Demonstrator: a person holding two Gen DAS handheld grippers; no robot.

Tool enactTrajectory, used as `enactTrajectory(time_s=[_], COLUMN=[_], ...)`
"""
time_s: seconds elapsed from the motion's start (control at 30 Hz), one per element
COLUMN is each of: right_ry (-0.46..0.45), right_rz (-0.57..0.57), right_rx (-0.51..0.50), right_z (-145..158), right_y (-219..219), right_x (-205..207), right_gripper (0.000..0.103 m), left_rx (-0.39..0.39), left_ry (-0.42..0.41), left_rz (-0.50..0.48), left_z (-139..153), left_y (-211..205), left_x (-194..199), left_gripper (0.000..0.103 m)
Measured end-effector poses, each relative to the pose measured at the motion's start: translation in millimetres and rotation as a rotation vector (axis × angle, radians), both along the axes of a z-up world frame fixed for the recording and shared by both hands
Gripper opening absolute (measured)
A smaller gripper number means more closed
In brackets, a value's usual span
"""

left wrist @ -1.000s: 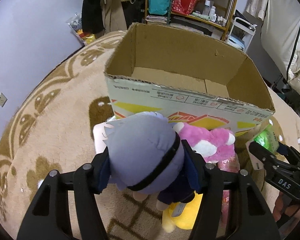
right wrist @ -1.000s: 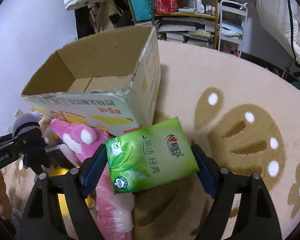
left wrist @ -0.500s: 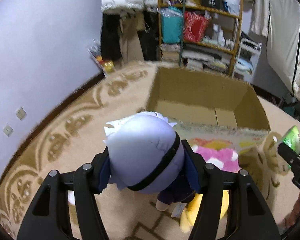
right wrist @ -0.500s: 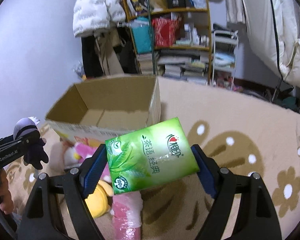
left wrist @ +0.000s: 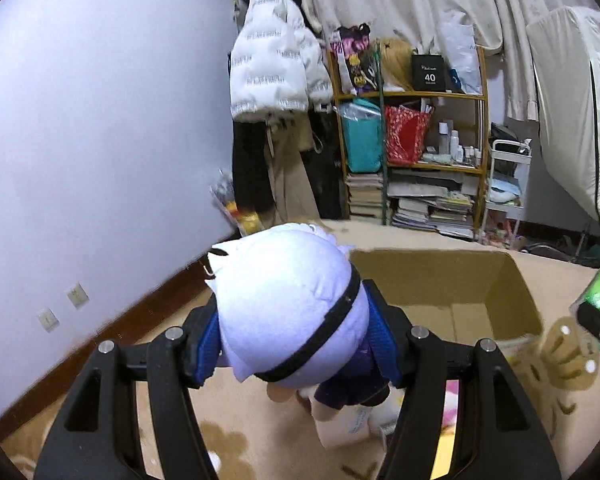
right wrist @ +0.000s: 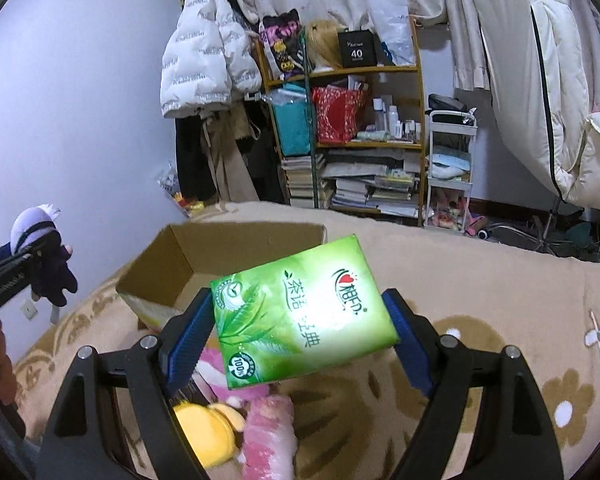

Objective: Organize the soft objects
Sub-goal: 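Lift the plush doll with the left tool while the right tool carries the tissue pack over the box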

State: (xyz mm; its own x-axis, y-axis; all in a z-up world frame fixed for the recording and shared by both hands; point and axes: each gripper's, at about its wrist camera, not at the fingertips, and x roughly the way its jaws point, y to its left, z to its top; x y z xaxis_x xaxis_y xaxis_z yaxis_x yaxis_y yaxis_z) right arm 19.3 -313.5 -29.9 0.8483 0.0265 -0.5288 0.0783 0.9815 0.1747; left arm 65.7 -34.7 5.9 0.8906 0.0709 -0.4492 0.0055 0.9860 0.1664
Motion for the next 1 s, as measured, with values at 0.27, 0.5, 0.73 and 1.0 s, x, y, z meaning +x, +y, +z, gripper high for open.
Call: enactTrajectory(time_s=[0.27, 0.5, 0.73, 1.0], right_ry=[-0.083, -0.129, -0.129, -0.104], right_rz=[0.006, 0.020, 0.041, 0.072], right_rx=[-0.017, -0.049, -0.066, -0.071], right_z=[19.4, 23.8, 17.7, 6.1], right_y=[1.9, 0.6, 3.4, 11.3], right_x=[14.0, 27.1, 31.9, 48.4], right_gripper=[0.087, 0.087, 0.087, 0.087], left_rx=[0.001, 0.037, 0.043, 0.014], left_ry=[-0.025, -0.042, -0.040, -0.012], left_rz=[-0.012, -0.066, -0.147, -0.164], left_z=[9.0, 3.5, -5.4, -15.1], left_y=[-1.3, -19.3, -40.3, -46.0], left_x=[20.6, 28.7, 30.0, 43.0], left_gripper=[0.062, 0.062, 0.062, 0.062])
